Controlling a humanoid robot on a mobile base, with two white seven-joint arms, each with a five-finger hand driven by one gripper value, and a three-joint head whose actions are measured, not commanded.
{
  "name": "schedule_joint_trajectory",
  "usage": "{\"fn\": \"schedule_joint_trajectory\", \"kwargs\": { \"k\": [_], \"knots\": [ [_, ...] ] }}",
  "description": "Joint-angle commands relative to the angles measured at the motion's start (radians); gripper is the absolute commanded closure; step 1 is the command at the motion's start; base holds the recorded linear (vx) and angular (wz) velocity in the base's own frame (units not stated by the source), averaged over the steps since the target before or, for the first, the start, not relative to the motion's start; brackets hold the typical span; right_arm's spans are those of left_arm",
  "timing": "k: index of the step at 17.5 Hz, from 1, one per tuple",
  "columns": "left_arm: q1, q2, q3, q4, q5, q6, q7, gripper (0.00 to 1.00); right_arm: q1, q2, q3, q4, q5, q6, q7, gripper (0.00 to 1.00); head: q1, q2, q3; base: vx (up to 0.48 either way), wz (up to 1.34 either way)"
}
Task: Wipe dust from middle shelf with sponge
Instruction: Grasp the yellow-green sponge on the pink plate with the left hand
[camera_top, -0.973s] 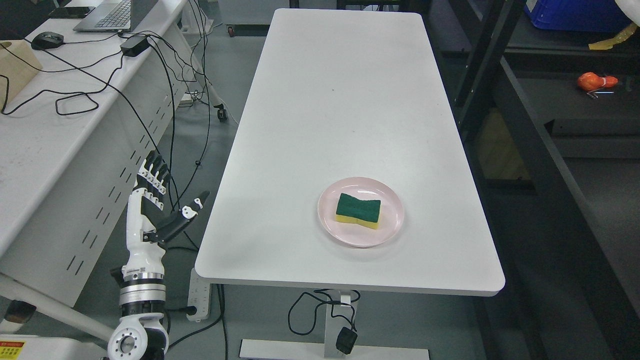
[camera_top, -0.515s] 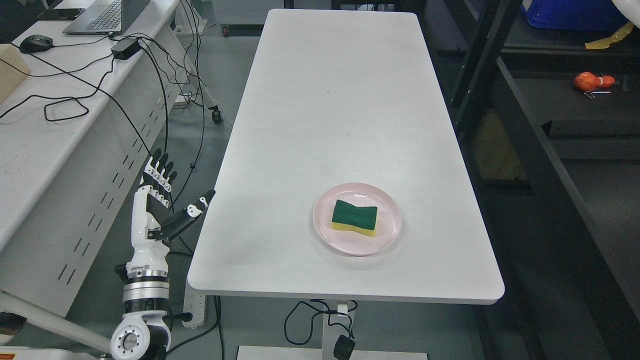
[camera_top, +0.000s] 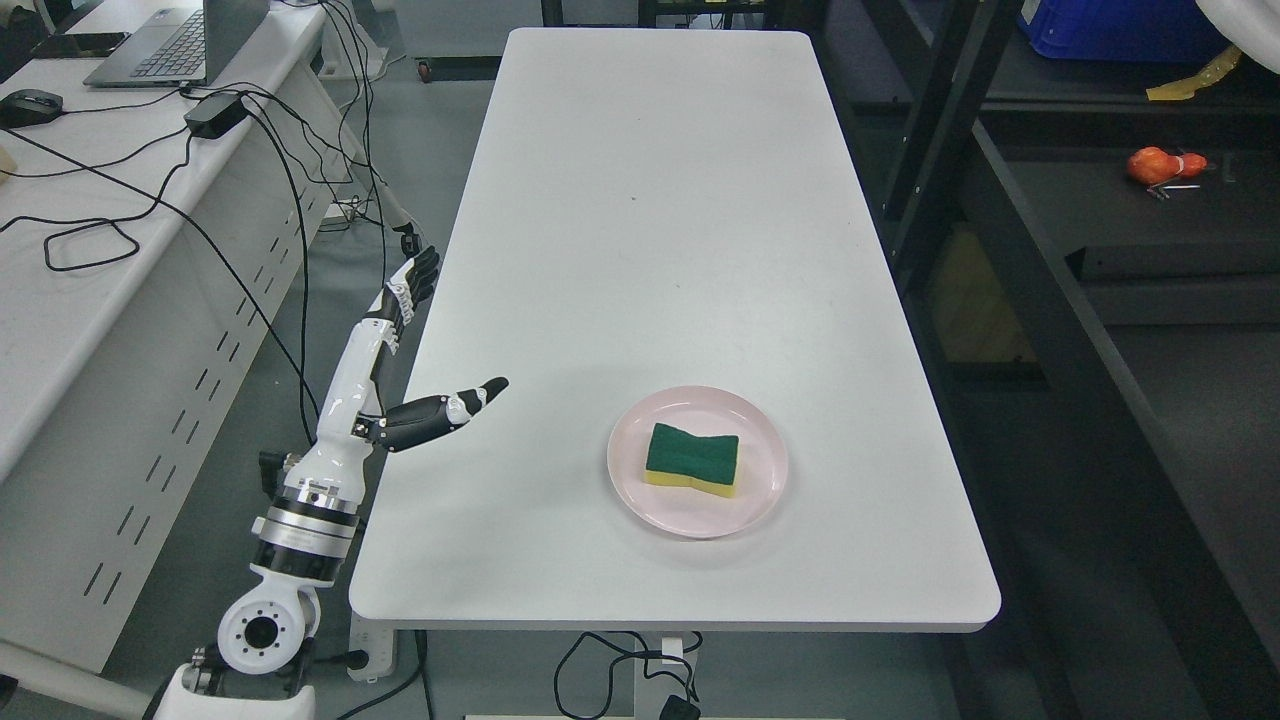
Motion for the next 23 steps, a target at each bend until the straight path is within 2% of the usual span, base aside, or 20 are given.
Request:
{"fn": "schedule_joint_trajectory", "kwargs": {
  "k": [1,3,8,10,12,15,18,23],
  "knots": [
    [-0.151,0.111,-0.125,0.152,-0.379,-0.106,-0.119,0.02,0.0,-0.017,0.001,-0.017,0.0,-0.001,0.0,0.0,0.0,0.0,0.0,-0.016,0.01],
    [-0.229,0.145,-0.192,0.236,-0.499,-0.184,-0.122,0.03,0.0,-0.017,0.0,-0.017,0.0,-0.001,0.0,0.0,0.0,0.0,0.0,-0.02,0.0],
    [-0.384,0.181,-0.447,0.313,-0.666,-0.2,-0.124,0.03,0.0,-0.017,0.0,-0.017,0.0,-0.001,0.0,0.0,0.0,0.0,0.0,-0.019,0.03],
    [-0.432,0.165,-0.522,0.376,-0.717,-0.2,-0.124,0.03,0.0,-0.017,0.0,-0.017,0.0,-0.001,0.0,0.0,0.0,0.0,0.0,-0.001,0.01],
    [-0.475,0.118,-0.581,0.43,-0.737,-0.2,-0.124,0.03,0.0,-0.017,0.0,-0.017,0.0,-0.001,0.0,0.0,0.0,0.0,0.0,0.002,-0.01],
    [-0.513,0.079,-0.696,0.45,-0.739,-0.2,-0.147,0.03,0.0,-0.017,0.0,-0.017,0.0,-0.001,0.0,0.0,0.0,0.0,0.0,0.001,0.0],
    [-0.507,0.056,-0.714,0.45,-0.74,-0.213,-0.198,0.04,0.0,-0.017,0.0,-0.017,0.0,-0.001,0.0,0.0,0.0,0.0,0.0,0.0,0.0],
    [-0.516,0.04,-0.725,0.496,-0.763,-0.22,-0.199,0.05,0.0,-0.017,0.0,-0.017,0.0,-0.001,0.0,0.0,0.0,0.0,0.0,-0.002,0.0]
  ]
}}
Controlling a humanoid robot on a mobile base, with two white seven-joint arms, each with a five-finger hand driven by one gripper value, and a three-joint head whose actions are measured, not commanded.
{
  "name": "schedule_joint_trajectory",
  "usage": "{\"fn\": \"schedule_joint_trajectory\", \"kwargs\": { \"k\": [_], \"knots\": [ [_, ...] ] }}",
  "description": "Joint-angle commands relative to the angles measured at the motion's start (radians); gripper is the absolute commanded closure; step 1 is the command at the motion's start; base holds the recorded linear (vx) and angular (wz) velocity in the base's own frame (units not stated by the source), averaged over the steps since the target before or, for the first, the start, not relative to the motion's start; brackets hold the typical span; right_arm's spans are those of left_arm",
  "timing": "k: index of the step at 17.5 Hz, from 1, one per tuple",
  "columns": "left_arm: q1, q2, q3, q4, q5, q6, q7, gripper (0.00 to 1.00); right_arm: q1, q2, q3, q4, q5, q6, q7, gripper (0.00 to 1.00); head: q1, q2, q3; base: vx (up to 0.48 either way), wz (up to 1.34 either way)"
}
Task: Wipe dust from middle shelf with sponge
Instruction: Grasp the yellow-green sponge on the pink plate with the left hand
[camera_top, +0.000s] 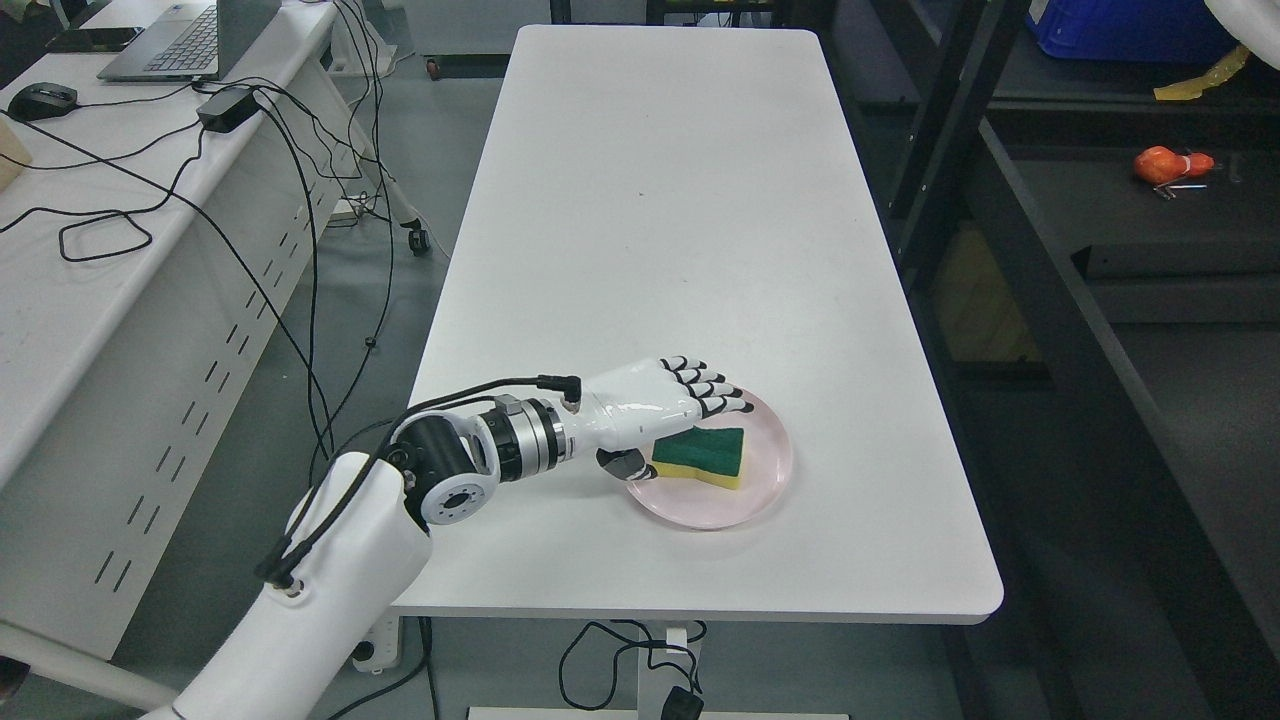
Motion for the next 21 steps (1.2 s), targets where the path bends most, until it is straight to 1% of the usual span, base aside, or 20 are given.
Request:
{"fn": "schedule_joint_trajectory", "kwargs": {
  "k": [1,7,9,10,13,16,18,19,21],
  "knots": [
    [-0.035,-0.046,-0.153,0.124,-0.034,-0.003,-0.003,0.05,0.0,-0.017,0.0,-0.017,0.0,-0.004,0.0,0.0,0.0,0.0,0.0,0.0,0.0],
    [-0.082,-0.057,-0.128,0.163,-0.034,0.002,-0.003,0.08,0.0,-0.017,0.0,-0.017,0.0,-0.004,0.0,0.0,0.0,0.0,0.0,0.0,0.0],
    [-0.079,-0.057,-0.126,0.164,-0.034,0.002,-0.005,0.14,0.0,-0.017,0.0,-0.017,0.0,-0.004,0.0,0.0,0.0,0.0,0.0,0.0,0.0],
    [-0.075,-0.055,-0.117,0.164,-0.033,0.0,-0.01,0.19,0.0,-0.017,0.0,-0.017,0.0,-0.004,0.0,0.0,0.0,0.0,0.0,0.0,0.0],
    [-0.062,-0.057,-0.059,0.164,-0.019,-0.006,-0.019,0.41,0.0,-0.017,0.0,-0.017,0.0,-0.004,0.0,0.0,0.0,0.0,0.0,0.0,0.0],
    [-0.051,-0.057,0.002,0.166,0.007,-0.047,-0.019,0.59,0.0,-0.017,0.0,-0.017,0.0,-0.004,0.0,0.0,0.0,0.0,0.0,0.0,0.0],
    [-0.037,-0.053,0.041,0.167,0.106,-0.096,-0.02,0.79,0.0,-0.017,0.0,-0.017,0.0,-0.004,0.0,0.0,0.0,0.0,0.0,0.0,0.0],
    [-0.036,-0.05,0.047,0.167,0.131,-0.108,-0.02,0.83,0.0,-0.017,0.001,-0.017,0.0,-0.004,0.0,0.0,0.0,0.0,0.0,0.0,0.0],
    [-0.004,-0.047,0.108,0.167,0.183,-0.139,-0.02,0.93,0.0,-0.017,0.0,-0.017,0.0,-0.004,0.0,0.0,0.0,0.0,0.0,0.0,0.0]
  ]
}}
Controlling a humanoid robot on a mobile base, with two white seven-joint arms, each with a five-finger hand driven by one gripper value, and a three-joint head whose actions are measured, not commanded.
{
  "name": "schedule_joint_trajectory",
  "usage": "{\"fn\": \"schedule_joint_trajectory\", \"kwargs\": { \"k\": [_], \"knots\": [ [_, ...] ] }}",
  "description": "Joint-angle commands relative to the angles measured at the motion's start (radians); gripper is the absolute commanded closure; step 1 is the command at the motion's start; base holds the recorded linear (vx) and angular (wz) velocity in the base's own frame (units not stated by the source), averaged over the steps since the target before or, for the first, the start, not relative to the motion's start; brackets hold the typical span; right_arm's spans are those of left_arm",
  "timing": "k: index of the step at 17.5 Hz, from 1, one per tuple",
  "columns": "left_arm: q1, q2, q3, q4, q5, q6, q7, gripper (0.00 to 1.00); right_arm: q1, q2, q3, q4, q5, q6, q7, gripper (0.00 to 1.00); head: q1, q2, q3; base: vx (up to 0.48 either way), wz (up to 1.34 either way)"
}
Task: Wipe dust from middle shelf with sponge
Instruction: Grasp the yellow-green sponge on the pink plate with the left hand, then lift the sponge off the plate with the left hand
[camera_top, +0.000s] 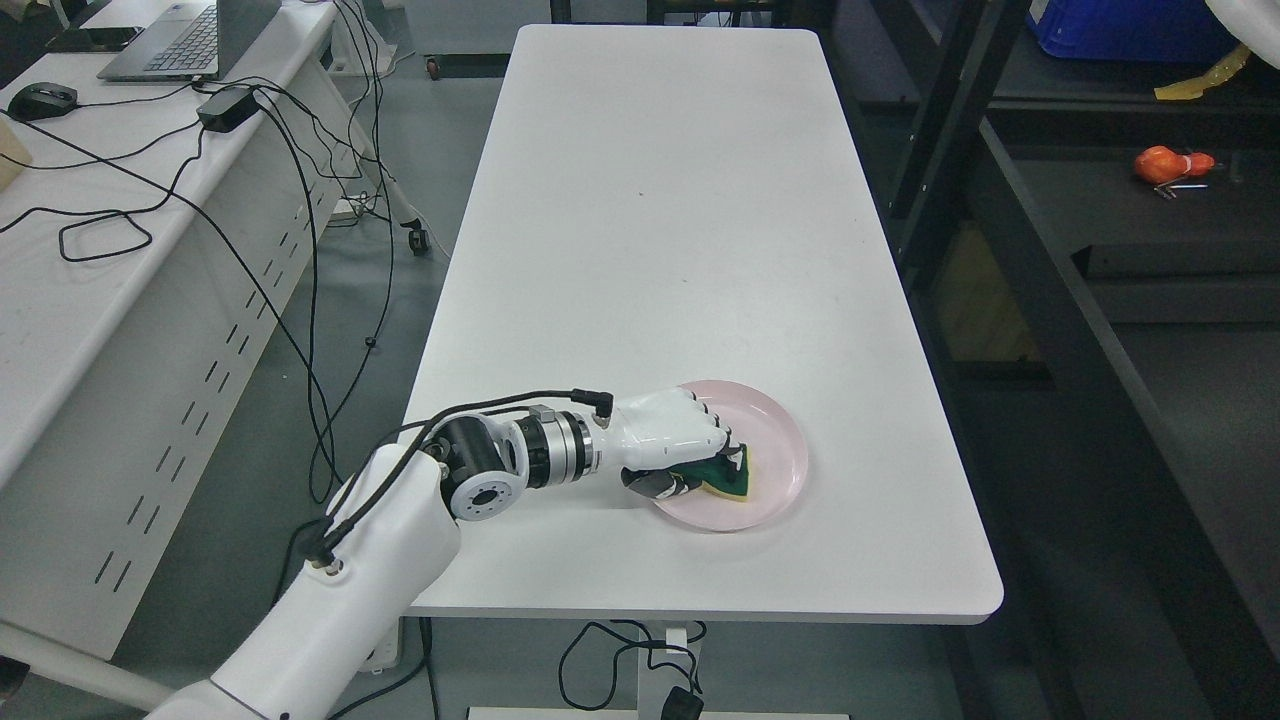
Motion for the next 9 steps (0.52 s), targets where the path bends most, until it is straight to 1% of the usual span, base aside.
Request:
{"fn": "schedule_joint_trajectory", "kwargs": {
  "k": [1,5,8,9],
  "knots": [
    [0.057,0.001,0.161,0.02,0.143,-0.068,0.007,1.0,0.0,-0.017,0.0,-0.017,0.0,0.0,0.0,0.0,0.0,0.0,0.0,0.0,0.0],
    [0.1,0.004,0.266,0.011,0.17,-0.147,0.009,1.0,0.0,-0.017,0.0,-0.017,0.0,0.0,0.0,0.0,0.0,0.0,0.0,0.0,0.0],
    [0.074,0.015,0.349,-0.037,0.17,-0.147,0.007,1.0,0.0,-0.017,0.0,-0.017,0.0,0.0,0.0,0.0,0.0,0.0,0.0,0.0,0.0],
    [0.066,0.03,0.39,-0.076,0.171,-0.147,0.007,1.0,0.0,-0.017,0.0,-0.017,0.0,0.0,0.0,0.0,0.0,0.0,0.0,0.0,0.0]
  ]
}}
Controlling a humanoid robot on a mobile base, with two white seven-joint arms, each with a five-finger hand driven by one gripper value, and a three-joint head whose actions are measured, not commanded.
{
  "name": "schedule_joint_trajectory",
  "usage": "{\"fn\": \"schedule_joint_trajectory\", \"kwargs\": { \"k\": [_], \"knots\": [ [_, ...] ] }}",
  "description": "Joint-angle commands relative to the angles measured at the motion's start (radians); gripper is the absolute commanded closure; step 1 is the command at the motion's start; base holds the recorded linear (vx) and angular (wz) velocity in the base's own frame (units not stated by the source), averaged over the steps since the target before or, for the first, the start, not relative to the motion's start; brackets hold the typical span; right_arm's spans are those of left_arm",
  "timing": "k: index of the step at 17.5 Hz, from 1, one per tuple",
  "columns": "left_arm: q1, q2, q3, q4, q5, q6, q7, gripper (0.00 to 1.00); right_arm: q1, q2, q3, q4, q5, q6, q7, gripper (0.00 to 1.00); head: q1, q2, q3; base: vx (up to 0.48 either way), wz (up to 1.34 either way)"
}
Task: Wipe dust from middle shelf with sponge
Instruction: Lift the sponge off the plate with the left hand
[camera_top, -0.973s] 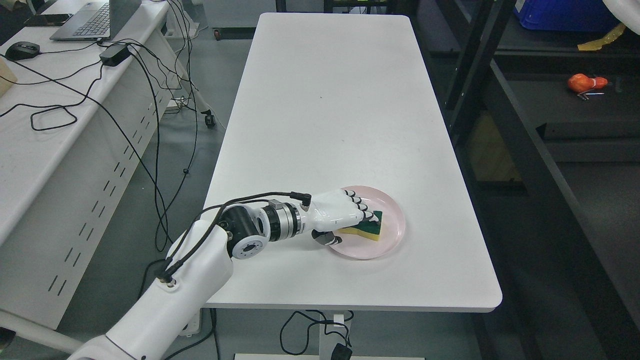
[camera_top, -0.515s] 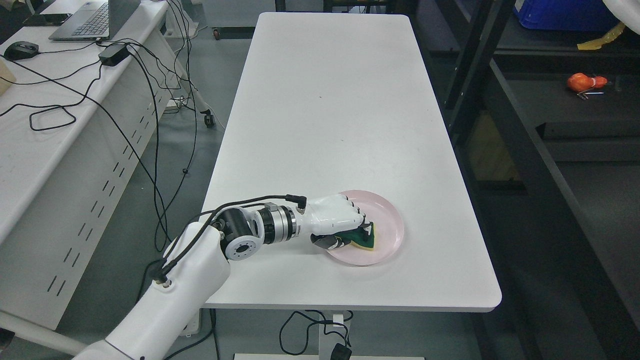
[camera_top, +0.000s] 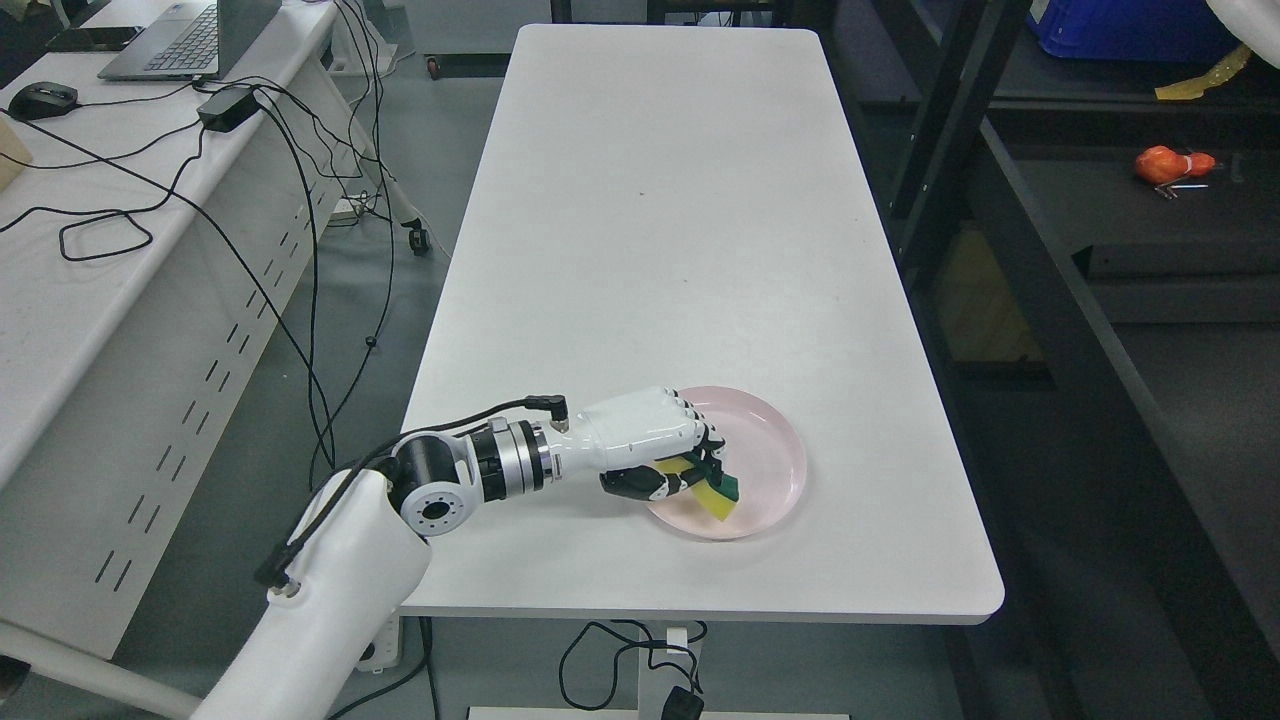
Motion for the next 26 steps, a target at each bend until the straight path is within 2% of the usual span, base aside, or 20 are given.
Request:
{"fn": "schedule_joint_trajectory", "kwargs": {
  "k": [1,4,10,16,26],
  "knots": [
    [-0.005,0.042,0.243,-0.105,0.03,-0.007,-0.001,1.0,0.0,-0.017,0.0,-0.017,0.0,0.0,0.0,0.0,0.0,0.0,0.0,0.0,0.0],
    [-0.003,0.077,0.303,-0.187,0.036,-0.007,-0.001,1.0,0.0,-0.017,0.0,-0.017,0.0,0.0,0.0,0.0,0.0,0.0,0.0,0.0,0.0],
    [0.008,0.077,0.317,-0.36,0.047,-0.007,-0.001,1.0,0.0,-0.017,0.0,-0.017,0.0,0.0,0.0,0.0,0.0,0.0,0.0,0.0,0.0],
    [0.064,0.077,0.331,-0.362,0.045,-0.007,0.001,1.0,0.0,-0.017,0.0,-0.017,0.0,0.0,0.0,0.0,0.0,0.0,0.0,-0.008,0.0],
    [0.067,0.056,0.348,-0.366,0.047,-0.007,0.001,1.0,0.0,-0.017,0.0,-0.017,0.0,0.0,0.0,0.0,0.0,0.0,0.0,-0.093,-0.02]
  ]
}}
